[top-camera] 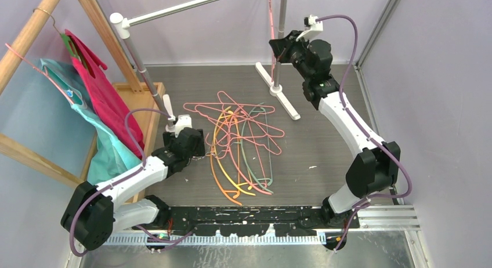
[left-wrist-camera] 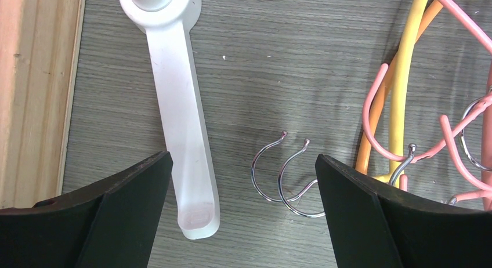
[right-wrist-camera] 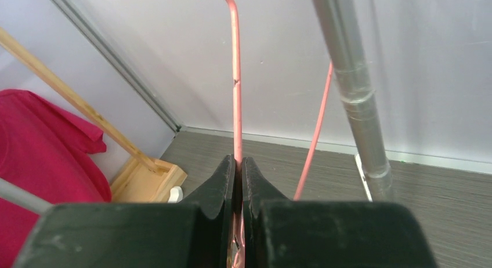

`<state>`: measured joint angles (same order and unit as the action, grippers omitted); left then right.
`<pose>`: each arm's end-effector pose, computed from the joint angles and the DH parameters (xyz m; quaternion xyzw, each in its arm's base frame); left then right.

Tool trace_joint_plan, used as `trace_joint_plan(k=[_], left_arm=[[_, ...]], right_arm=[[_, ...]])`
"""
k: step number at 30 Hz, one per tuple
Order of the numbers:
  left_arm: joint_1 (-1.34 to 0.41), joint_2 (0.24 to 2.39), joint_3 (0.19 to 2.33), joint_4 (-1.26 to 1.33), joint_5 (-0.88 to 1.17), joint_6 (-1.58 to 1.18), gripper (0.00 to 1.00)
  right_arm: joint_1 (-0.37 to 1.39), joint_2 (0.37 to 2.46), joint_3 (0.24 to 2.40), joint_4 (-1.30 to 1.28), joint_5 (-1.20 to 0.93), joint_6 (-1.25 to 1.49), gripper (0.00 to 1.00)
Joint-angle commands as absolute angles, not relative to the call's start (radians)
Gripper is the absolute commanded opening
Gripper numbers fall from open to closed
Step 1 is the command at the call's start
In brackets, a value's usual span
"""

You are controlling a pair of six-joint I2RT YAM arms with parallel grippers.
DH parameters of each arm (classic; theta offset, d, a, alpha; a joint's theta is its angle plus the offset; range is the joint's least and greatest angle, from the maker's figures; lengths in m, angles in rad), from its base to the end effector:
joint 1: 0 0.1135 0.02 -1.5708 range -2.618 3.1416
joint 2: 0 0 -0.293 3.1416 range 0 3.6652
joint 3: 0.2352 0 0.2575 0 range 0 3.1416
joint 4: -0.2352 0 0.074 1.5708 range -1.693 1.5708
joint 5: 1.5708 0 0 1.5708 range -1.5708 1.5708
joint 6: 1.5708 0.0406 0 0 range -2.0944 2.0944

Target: Organize the hangers

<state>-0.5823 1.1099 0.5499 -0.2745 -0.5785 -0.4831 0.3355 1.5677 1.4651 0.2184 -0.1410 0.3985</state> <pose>0.1845 -0.0949 0.2137 -0.0582 0.8982 0.0541 0.4323 0.3643 0.1331 0.4537 -0.0317 0.6647 0.3110 0.6786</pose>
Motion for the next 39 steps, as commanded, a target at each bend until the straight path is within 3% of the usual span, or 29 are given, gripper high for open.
trace_joint_plan(k=[1,4,8,10,11,12,18,28,39], left_arm=[[-0.578,1.108,0.579,-0.242,-0.595,-0.498,0.98],[-0.578,1.106,0.577,-0.242,-0.594,-0.501,0.98],[-0.578,1.108,0.578,-0.243,-0.595,-0.500,0.98],[-0.578,1.107,0.581,-0.246,-0.598,-0.501,0.98],[-0.578,1.105,0.580,-0.247,-0.598,-0.500,0.98],[-0.578,1.105,0.580,-0.247,-0.599,-0.501,0.98],[-0.577,1.123,0.589,-0.242,-0.602,-0.499,0.98],[-0.575,1.162,0.621,-0.264,-0.609,-0.506,0.98],[-0.575,1.179,0.633,-0.263,-0.600,-0.524,0.98]], right_arm=[[0.311,1.508,1.447,0.279,-0.134,0.432,0.01],[0.304,1.501,1.436,0.278,-0.141,0.438,0.10],[0.304,1.471,1.407,0.276,-0.140,0.438,0.35],[0.304,1.435,1.377,0.271,-0.113,0.430,0.55],[0.304,1.377,1.324,0.263,-0.076,0.418,0.73],[0.304,1.348,1.301,0.262,-0.065,0.413,0.75],[0.335,1.217,1.142,0.146,-0.028,0.399,0.78],[0.680,1.156,0.823,0.002,0.261,0.297,0.75],[0.747,1.480,0.922,0.064,0.181,0.163,0.67]])
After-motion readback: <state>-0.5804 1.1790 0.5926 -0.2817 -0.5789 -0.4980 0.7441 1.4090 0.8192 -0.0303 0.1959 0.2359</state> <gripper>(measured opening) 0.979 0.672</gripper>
